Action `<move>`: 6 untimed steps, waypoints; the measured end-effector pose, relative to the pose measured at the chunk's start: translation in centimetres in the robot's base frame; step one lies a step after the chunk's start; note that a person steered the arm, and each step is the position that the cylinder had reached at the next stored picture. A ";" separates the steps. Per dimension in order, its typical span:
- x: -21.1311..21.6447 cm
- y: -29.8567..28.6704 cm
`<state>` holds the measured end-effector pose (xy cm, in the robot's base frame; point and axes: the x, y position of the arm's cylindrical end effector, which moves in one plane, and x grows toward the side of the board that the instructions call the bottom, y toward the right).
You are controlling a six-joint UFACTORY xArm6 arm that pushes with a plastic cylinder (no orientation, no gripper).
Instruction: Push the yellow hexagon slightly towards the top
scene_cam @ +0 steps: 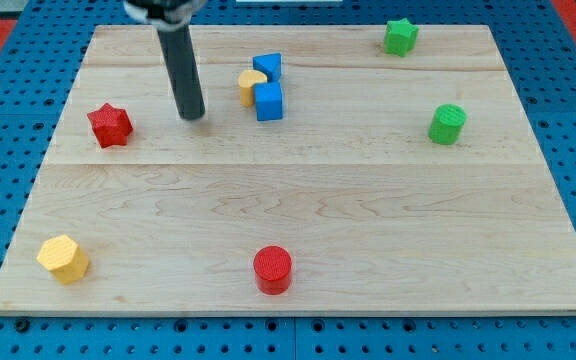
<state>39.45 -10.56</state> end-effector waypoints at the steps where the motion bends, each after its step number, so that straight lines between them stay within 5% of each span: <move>1: 7.3 4.6; 4: 20.2 2.7; 6: 22.2 -6.1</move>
<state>61.70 -16.64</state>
